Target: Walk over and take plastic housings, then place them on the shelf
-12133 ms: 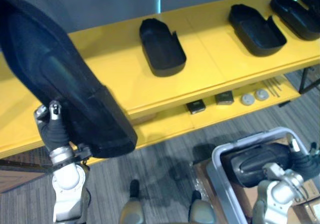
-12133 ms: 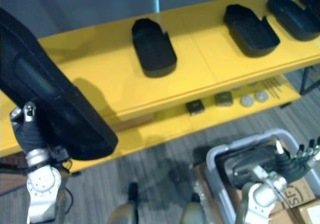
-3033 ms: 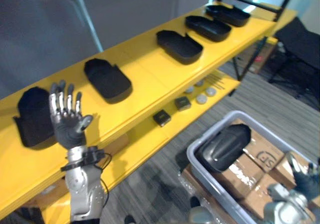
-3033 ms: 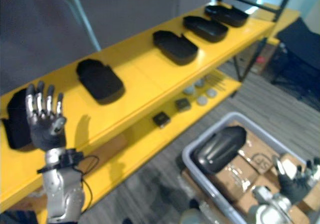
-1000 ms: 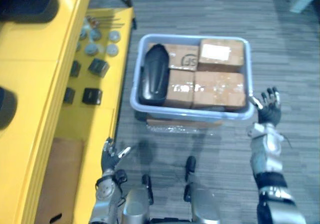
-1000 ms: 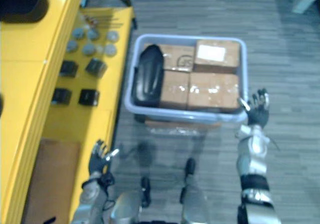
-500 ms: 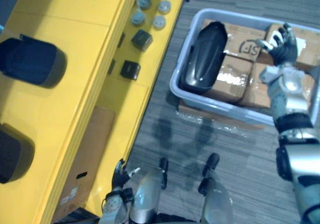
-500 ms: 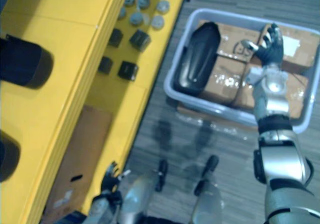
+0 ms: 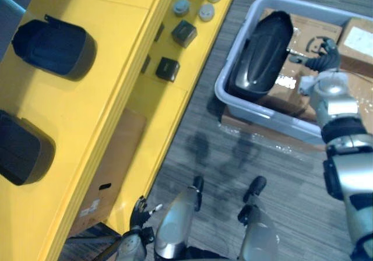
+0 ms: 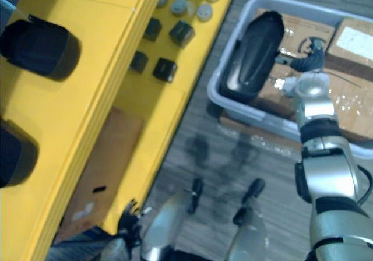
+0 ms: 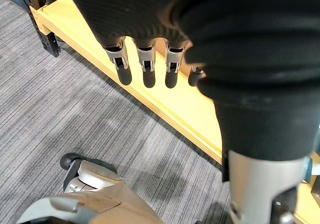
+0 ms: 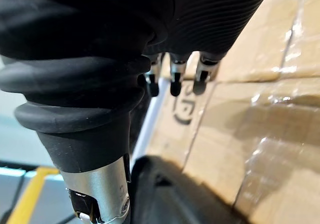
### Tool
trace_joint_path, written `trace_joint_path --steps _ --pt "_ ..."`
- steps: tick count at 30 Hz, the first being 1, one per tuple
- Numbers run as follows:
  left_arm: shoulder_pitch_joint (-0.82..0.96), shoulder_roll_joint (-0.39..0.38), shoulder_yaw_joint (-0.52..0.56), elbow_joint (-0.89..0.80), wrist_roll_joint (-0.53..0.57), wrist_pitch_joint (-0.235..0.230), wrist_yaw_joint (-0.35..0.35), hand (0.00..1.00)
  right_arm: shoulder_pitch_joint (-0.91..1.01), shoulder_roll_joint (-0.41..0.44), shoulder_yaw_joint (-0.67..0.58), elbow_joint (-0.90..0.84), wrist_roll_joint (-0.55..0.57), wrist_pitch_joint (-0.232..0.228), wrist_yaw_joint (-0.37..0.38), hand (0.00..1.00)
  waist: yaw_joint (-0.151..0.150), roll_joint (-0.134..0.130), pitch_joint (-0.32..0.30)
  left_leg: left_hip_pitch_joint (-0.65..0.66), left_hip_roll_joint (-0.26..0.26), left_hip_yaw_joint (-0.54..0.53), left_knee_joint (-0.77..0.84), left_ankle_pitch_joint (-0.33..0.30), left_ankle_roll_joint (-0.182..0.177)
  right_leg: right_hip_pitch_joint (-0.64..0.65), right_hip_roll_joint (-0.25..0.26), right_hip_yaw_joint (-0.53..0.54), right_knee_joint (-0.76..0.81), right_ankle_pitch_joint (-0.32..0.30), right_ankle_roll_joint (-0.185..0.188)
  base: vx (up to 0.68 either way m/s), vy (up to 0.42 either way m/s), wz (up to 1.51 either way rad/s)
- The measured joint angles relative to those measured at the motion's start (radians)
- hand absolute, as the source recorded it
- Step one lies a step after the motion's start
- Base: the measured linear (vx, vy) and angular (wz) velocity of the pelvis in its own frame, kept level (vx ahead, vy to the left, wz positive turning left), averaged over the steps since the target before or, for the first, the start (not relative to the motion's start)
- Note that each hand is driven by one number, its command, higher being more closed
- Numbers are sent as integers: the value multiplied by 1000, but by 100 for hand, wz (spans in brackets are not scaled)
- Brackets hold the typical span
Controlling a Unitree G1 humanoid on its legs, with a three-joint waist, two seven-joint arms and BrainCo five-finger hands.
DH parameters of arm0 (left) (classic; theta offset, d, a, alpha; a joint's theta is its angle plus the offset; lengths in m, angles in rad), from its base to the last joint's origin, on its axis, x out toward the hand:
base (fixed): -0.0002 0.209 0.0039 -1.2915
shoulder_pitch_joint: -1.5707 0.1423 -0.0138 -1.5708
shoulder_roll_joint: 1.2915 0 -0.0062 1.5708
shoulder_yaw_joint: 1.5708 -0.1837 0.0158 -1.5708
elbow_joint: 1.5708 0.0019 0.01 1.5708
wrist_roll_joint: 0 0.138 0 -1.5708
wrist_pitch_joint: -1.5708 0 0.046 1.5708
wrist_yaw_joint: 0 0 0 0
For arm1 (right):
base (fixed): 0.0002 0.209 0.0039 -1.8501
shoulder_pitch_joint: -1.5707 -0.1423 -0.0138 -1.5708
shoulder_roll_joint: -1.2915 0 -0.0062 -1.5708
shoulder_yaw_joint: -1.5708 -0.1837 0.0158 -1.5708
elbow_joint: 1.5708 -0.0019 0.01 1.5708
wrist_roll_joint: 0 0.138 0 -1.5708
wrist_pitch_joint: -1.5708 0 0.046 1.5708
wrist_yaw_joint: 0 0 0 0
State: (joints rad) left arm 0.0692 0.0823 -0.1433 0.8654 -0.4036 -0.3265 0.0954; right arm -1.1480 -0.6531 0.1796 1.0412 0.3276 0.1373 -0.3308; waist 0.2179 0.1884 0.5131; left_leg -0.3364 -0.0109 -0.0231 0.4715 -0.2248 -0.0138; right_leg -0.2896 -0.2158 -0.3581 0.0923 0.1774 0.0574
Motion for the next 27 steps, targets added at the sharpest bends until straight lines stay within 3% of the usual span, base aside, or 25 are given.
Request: trace_joint_path --steps 8,14,16,27 --pt "-14 9 -62 14 -58 -1 -3 0 -5 -36 5 42 -8 46 -16 0 28 21 -14 -15 -3 -1 10 0 0 -26 -10 -2 38 -14 -1 -15 37 2" --pt "-31 -3 -106 42 -71 -1 -4 0 -9 -85 65 44 -48 26 8 0 53 66 -46 -48 -3 -27 14 1 -3 -46 -13 -32 55 -30 -9 -45 21 11" --pt "-31 -5 -108 43 -71 -3 -6 0 -10 -85 71 44 -48 11 -9 0 62 68 -47 -53 -1 -27 10 6 -8 -59 -13 -31 59 -31 -10 -6 3 -2" --pt "-30 -9 -119 49 -72 -26 -9 0 -51 -106 -2 23 -149 -97 -395 0 68 77 -54 -50 2 -31 8 6 -9 -58 -12 -36 62 -40 -10 -7 28 0"
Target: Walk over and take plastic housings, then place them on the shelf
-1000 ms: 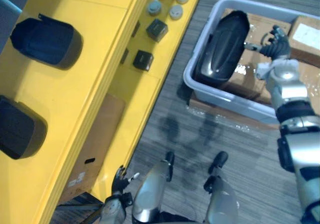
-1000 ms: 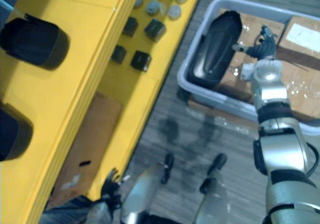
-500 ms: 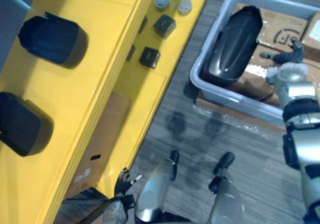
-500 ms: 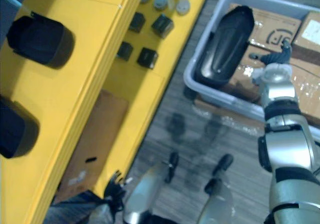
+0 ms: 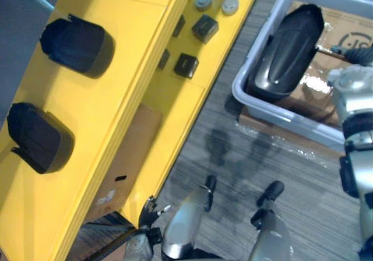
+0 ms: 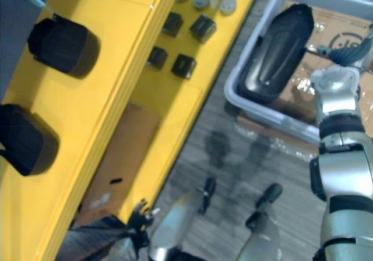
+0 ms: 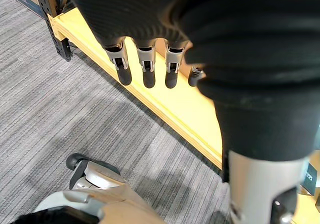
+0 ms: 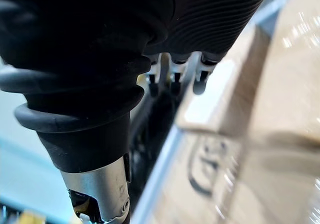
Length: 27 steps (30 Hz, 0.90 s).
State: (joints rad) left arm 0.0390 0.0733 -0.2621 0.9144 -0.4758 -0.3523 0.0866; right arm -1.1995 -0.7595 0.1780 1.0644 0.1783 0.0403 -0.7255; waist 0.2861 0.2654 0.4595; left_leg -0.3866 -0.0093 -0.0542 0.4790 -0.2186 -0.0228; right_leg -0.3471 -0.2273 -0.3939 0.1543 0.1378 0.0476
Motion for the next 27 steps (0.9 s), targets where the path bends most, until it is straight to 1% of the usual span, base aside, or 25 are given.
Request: trace_joint_path --steps 2,3,5,6,9,10,13,16,18,20,22,24,25,27 --pt "0 1 -5 -1 -5 -5 0 0 -15 -8 0 -9 -17 -12 -24 0 -1 1 -1 2 0 0 0 0 0 1 0 0 1 0 0 -29 38 -1" --pt "0 2 -15 -4 -26 -6 0 0 -22 -12 0 -20 -28 -22 -38 0 -1 3 -2 2 0 0 0 0 0 1 0 0 2 0 0 -32 38 0" --pt "2 5 -24 -10 -28 -5 0 0 -24 -17 -1 -37 -28 -44 -37 0 -1 6 -4 6 1 1 0 0 0 2 -1 1 6 -2 -1 -34 39 -1" --pt "2 5 -26 -12 -29 -3 -1 0 -25 -17 -1 -40 -27 -54 -21 0 -1 8 -6 10 1 1 0 0 0 4 -1 1 10 -4 -1 -33 39 -2" --pt "3 3 -27 -14 -29 6 -6 0 -25 -16 1 -40 -24 -66 51 0 -1 12 -9 23 1 2 -10 1 -1 13 -2 2 11 -6 -2 -10 11 -1" --pt "3 3 -27 -14 -29 6 -14 0 -24 -14 5 -40 -21 -66 106 0 -1 13 -9 36 1 2 -18 2 -3 21 -1 2 10 -9 -3 0 0 0" --pt "3 0 -27 -13 -29 7 -25 0 -24 -13 24 -52 6 -76 200 0 0 20 -14 37 2 -2 -23 4 -5 23 0 -4 8 -11 -5 -4 15 2" --pt "3 0 -27 -10 -29 13 -29 0 -22 -1 54 -54 25 -76 288 0 3 20 -15 37 7 -7 -31 5 -7 21 0 -10 7 -16 -7 5 23 2" --pt "3 0 -27 -10 -29 12 -29 0 -22 0 66 -54 27 -75 307 0 5 20 -15 37 8 -8 -34 6 -8 19 0 -12 9 -18 -7 6 16 1" --pt "3 0 -27 -9 -29 11 -30 0 -21 8 85 -53 44 -69 337 0 9 20 -15 37 9 -11 -37 6 -9 16 0 -14 15 -25 -3 32 28 3" --pt "3 -1 -28 -9 -29 8 -30 0 -20 10 98 -46 44 -58 345 0 12 20 -15 37 9 -13 -37 6 -9 14 -1 -15 21 -28 0 0 0 0" --pt "-1 -1 -33 -8 -29 3 -30 0 -18 10 109 -27 44 -17 360 0 22 20 -15 37 9 -14 -38 6 -9 8 -2 -16 33 -37 -2 0 0 0" --pt "-2 -1 -34 -8 -29 3 -30 0 -16 10 113 -24 45 -4 365 0 26 20 -15 36 9 -14 -39 6 -9 6 -2 -16 35 -40 -4 0 0 0" --pt "-4 -1 -36 -8 -29 4 -31 0 9 12 123 -23 45 46 384 0 33 20 -15 35 8 -16 -43 6 -9 -1 -8 -17 47 -50 -3 3 33 2"
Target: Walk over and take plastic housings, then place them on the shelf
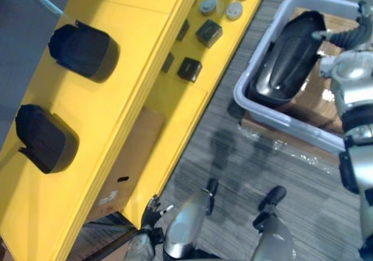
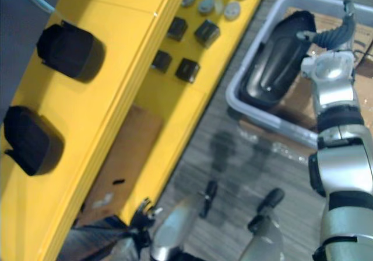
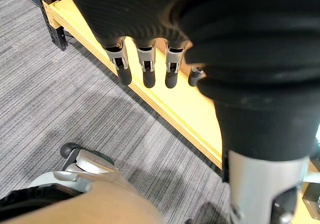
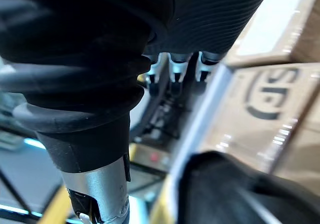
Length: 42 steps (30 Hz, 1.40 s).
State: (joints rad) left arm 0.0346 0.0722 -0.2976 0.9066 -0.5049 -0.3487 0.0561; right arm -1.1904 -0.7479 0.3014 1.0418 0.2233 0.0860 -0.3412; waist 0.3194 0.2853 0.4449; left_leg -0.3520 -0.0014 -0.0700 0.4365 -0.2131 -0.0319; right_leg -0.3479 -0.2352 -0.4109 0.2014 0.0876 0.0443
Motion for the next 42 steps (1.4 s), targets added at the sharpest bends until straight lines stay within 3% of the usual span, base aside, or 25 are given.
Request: trace_joint_path --steps 3,19,20,26,31,33,34,37,42 --pt "-2 0 -1 2 0 0 0 0 20 6 18 27 1 51 3 0 1 0 0 0 -1 -1 0 -1 -1 -4 -4 -2 12 -9 1 0 30 4" --pt "-36 4 -26 31 -9 0 12 0 53 8 14 26 16 134 -2 0 26 0 0 -36 11 -4 28 -11 -12 -40 4 1 31 -20 -10 -25 18 -1" --pt "-38 3 -27 35 -13 0 16 0 57 7 13 22 16 133 4 100 27 0 0 -37 11 -4 28 -11 -12 -40 4 1 31 -20 -10 -18 31 0" --pt "-65 -1 -30 59 -38 3 25 0 53 -27 14 15 6 137 24 100 34 0 0 -55 11 -5 31 -11 -12 -56 4 0 35 -20 -10 -7 22 0" --pt "-74 -3 -30 59 -38 10 32 0 44 -37 16 17 -85 221 51 100 42 0 0 -56 15 -5 31 -11 -12 -58 6 0 42 -17 -4 0 0 0" --pt "-74 -5 -32 56 -38 6 36 0 42 -40 25 29 -126 266 58 100 52 0 0 -55 16 -5 31 -11 -12 -59 6 -1 45 -18 -4 -6 14 2" --pt "-75 -6 -32 56 -38 -1 37 0 40 -27 41 36 -170 311 53 100 55 0 0 -56 15 -7 30 -11 -12 -60 5 -3 50 -19 -4 -13 26 4" --pt "-75 -7 -35 50 -38 -15 37 0 37 -24 70 44 -258 371 59 100 55 0 0 -56 13 -8 31 -11 -12 -59 1 -3 52 -19 -4 -19 40 3" --pt "-71 -4 -41 15 -38 -23 33 0 36 -26 88 71 -358 424 67 100 53 0 0 -53 6 -21 33 -11 -12 -48 -5 -16 52 -19 -3 -28 49 8"
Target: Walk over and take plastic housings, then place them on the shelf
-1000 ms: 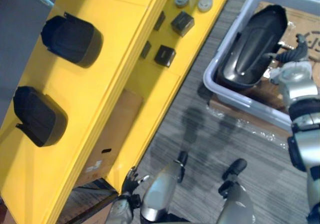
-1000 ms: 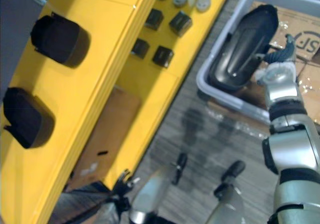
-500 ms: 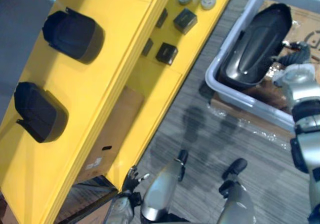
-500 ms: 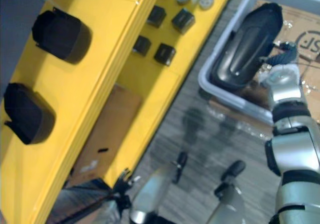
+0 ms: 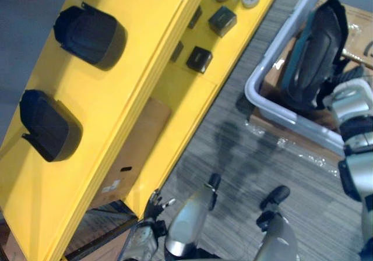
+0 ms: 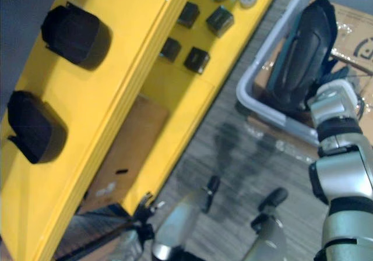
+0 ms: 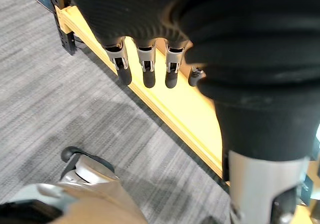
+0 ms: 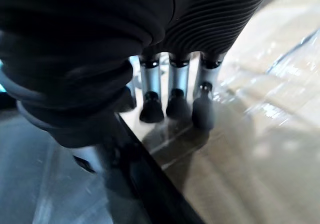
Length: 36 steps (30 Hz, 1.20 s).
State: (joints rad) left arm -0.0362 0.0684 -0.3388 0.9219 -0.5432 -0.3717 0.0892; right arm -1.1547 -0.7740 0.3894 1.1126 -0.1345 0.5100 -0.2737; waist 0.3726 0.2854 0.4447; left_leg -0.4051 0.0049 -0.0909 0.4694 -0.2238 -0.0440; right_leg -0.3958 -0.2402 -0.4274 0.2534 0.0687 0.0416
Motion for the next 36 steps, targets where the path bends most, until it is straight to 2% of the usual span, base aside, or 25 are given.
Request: trace_joint_path --steps 6,8,10,14,20,28,32,36 --pt "29 8 -39 -103 1 -65 -29 0 -34 -17 35 46 -90 8 11 100 -3 0 0 4 -2 -10 -2 2 0 12 -3 -14 -3 -3 1 -26 41 6" --pt "34 4 -47 -127 1 -71 -32 0 -36 -25 35 55 -101 8 11 100 -5 0 0 5 -2 -11 -3 2 0 12 -3 -14 -3 -2 2 -1 34 0" --pt "39 4 -76 -198 0 -84 -33 0 -39 -59 34 89 -134 -8 7 100 -13 0 0 10 -2 -10 -6 2 0 16 -2 -15 -3 -1 2 4 35 -2" --pt "49 5 -77 -345 -5 -115 -26 0 -46 -99 23 117 -155 -59 -49 100 -64 0 0 29 -2 -11 -6 2 0 45 1 -23 -17 3 6 7 38 0" --pt "49 5 -82 -523 5 -117 -13 0 -86 -126 22 118 -175 -167 -99 100 -112 -1 0 37 14 -2 -5 1 -1 65 35 -12 -66 31 -1 -39 34 -10" --pt "13 15 -131 -634 53 -112 12 0 -110 -126 22 117 -175 -250 -141 100 -116 -6 4 32 39 15 12 -10 -10 75 69 -1 -106 58 -15 -52 33 -9" --pt "-54 56 -147 -672 87 -104 14 0 -123 -103 22 112 -176 -290 -203 100 -138 -22 16 18 48 18 29 -16 -13 73 82 3 -124 73 -19 -47 41 -5" --pt "-161 83 -156 -677 92 -63 21 0 -151 -87 22 95 -176 -310 -252 100 -151 -35 25 2 49 21 33 -16 -13 61 86 14 -135 86 -19 -44 54 -8"
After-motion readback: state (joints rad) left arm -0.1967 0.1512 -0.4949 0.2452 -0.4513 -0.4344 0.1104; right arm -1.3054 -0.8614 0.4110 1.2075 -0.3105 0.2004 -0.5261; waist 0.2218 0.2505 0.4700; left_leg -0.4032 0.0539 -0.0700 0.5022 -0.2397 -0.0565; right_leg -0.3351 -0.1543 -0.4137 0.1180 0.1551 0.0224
